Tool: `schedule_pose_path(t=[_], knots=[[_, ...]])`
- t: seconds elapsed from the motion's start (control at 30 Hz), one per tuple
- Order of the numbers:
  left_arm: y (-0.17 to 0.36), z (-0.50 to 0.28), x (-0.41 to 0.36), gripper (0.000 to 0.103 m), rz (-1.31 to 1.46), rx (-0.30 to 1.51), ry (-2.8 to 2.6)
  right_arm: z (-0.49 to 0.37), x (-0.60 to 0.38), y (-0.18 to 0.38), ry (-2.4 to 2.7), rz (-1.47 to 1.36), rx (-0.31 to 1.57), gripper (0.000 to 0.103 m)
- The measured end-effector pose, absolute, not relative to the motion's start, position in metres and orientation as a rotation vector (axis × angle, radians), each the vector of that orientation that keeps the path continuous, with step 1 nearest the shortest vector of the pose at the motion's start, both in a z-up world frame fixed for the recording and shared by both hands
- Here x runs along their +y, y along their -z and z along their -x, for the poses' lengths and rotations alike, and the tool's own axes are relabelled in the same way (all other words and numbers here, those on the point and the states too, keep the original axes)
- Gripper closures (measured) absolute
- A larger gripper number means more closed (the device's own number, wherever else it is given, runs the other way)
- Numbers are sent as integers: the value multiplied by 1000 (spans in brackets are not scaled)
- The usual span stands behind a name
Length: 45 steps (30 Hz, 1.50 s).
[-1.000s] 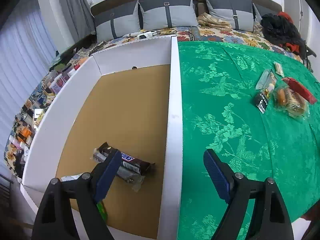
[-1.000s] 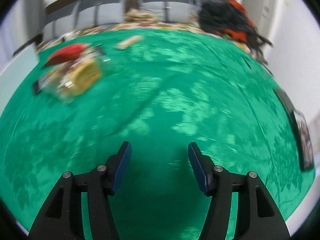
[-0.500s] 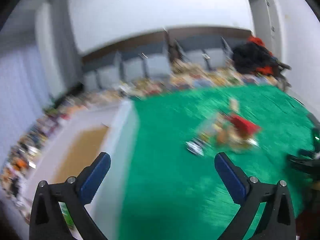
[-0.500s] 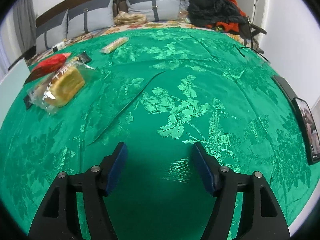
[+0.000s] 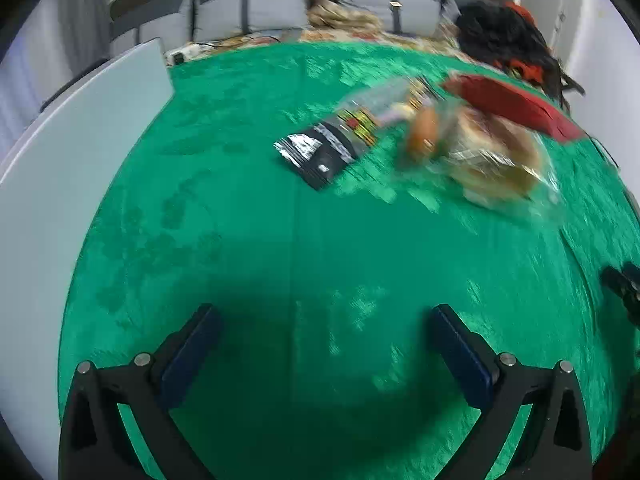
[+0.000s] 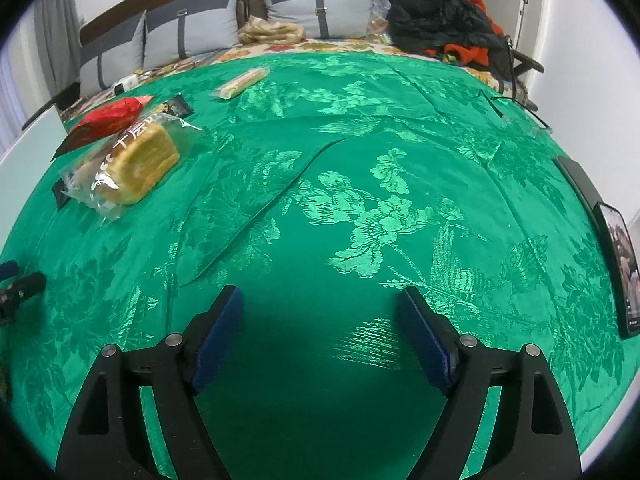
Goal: Organize snacks
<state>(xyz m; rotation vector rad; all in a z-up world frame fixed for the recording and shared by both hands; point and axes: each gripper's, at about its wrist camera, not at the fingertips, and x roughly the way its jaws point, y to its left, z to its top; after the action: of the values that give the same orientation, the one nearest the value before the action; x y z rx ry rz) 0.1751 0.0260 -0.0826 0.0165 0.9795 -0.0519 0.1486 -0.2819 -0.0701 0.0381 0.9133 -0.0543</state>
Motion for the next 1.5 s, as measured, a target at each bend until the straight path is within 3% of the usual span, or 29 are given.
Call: schedule_pose_path(t=[1.5], knots=[[86, -174, 30, 0, -13, 948, 61, -150, -281, 72, 66, -41, 913, 18]])
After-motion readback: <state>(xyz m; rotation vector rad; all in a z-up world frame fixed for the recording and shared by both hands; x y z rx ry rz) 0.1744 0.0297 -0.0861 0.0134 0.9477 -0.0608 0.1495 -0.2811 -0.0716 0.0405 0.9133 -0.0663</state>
